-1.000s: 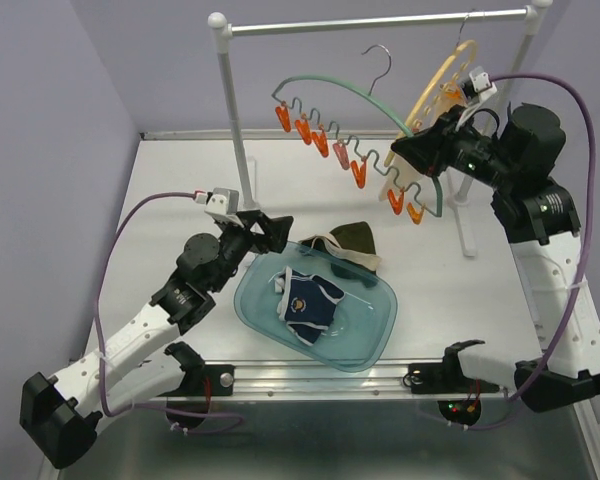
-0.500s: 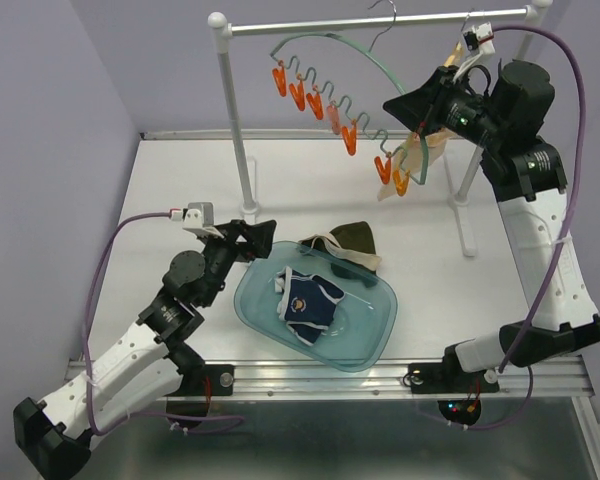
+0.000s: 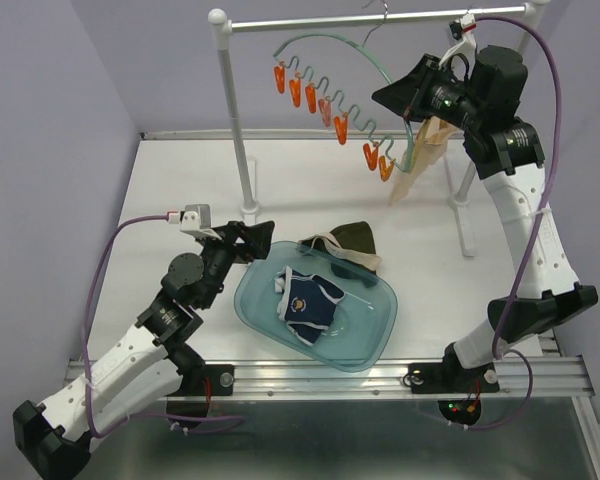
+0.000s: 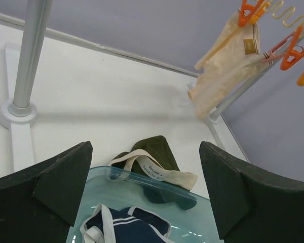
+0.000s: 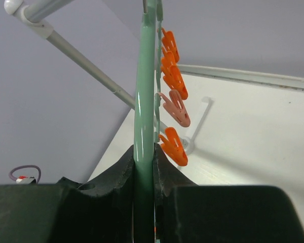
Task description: Remove the underwear clipped to the hanger
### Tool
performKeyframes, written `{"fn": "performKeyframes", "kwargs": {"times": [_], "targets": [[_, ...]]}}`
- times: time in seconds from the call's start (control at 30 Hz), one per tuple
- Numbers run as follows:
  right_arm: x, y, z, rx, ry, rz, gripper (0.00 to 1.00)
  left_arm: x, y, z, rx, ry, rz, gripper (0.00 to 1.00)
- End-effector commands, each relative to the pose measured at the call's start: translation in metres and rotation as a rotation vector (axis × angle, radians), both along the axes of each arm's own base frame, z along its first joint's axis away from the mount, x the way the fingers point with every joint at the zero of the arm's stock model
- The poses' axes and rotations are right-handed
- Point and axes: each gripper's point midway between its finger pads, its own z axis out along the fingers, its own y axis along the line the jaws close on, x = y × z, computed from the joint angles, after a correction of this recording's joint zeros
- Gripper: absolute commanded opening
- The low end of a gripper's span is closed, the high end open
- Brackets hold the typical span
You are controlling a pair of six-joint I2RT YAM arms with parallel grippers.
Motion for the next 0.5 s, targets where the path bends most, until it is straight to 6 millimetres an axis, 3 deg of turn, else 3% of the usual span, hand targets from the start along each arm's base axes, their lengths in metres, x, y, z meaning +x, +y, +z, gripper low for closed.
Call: {"fn": "performKeyframes", "kwargs": {"times": [0.0, 0.13, 0.27, 0.47], "targets": [[-0.012, -0.002, 0.047, 0.051, -0.128, -0.021, 0.01, 0.0, 0.003, 0.0, -0.014, -0.015, 0.009, 0.99], [-0.012, -0.004, 0.036, 0.017, -0.117, -0.032, 0.01, -0.001, -0.001, -0.005, -0.018, -0.008, -0.01, 0.99], [-0.016, -0.006, 0.028, -0.022, -0.13, -0.032, 0.16, 0.001, -0.003, -0.01, -0.015, 0.009, -0.012, 0.99], [-0.022, -0.015, 0.025, -0.108, -0.202, -0.053, 0.29, 0.008, -0.016, -0.016, 0.028, 0.038, -0.043, 0.99]]}}
